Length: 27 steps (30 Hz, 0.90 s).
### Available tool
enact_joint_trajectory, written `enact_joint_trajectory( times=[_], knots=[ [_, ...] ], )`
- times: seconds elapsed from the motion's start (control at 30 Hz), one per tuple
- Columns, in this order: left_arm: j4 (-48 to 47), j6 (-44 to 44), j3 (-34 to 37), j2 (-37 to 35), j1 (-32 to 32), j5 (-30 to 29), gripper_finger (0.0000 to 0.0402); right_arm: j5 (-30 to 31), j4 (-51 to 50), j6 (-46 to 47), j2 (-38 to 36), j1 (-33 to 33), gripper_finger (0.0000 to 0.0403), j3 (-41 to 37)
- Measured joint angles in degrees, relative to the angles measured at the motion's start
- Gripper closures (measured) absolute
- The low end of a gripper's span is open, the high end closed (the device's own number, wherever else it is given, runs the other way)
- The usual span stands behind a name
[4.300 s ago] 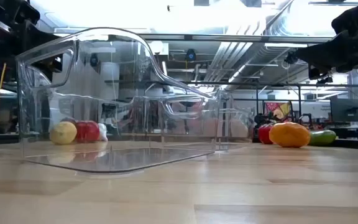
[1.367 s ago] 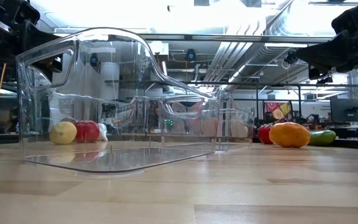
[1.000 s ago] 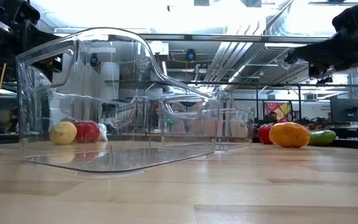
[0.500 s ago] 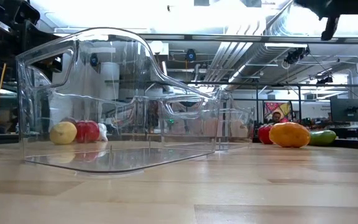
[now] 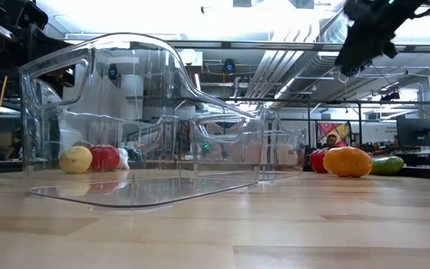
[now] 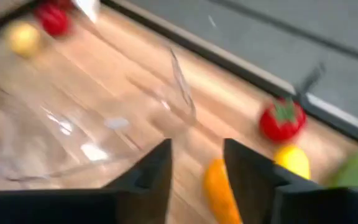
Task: Sort produce into baskets
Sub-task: Put the brown potato into the top transparent bin
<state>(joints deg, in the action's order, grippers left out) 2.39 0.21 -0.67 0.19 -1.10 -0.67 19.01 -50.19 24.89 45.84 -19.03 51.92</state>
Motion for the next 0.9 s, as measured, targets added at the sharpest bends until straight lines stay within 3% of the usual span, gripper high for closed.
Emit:
enact_joint_trajectory(
  times=[0.17,0.3,0.5,0.67,0.9],
  knots=[
    [0.0,0.0,-0.02,0.02,-0.02,0.0,0.0401,-0.08,-5.08,4.72,8.37,-3.17,0.0165,1.75],
    [0.0,0.0,-0.01,0.02,-0.02,0.0,0.0401,-1.34,-5.08,4.83,13.09,-5.4,0.0124,2.84],
    [0.0,0.0,0.0,0.0,-0.02,-0.02,0.0401,-9.82,-5.09,4.6,18.0,-9.9,0.0114,3.56],
    [-0.02,0.0,-0.02,0.02,-0.02,0.0,0.0401,-16.81,-5.08,-3.54,21.83,-13.47,0.0114,3.56],
    [0.0,0.0,-0.01,0.01,-0.01,-0.01,0.0401,-17.15,-6.44,-18.11,26.87,-16.59,0.0114,3.56]
  ],
)
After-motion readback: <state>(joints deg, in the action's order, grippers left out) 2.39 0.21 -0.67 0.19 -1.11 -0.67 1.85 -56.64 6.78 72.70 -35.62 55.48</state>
